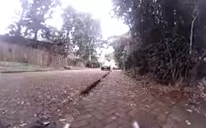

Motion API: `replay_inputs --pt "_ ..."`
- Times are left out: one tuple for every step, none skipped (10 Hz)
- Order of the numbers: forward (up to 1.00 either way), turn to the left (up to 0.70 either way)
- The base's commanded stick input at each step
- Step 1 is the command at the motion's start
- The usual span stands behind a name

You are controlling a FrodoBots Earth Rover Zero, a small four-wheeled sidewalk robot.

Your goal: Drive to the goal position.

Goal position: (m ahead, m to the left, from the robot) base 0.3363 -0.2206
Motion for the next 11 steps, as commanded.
replay_inputs --pt "-0.3 0.12" --pt "-0.07 0.12" --pt "0.0 0.12" --pt "0.0 0.11" --pt "0.0 0.11" --pt "0.0 0.1" --pt "0.0 0.1" --pt "0.0 0.1" --pt "0.0 0.09" --pt "0.0 0.09" --pt "0.0 0.09"
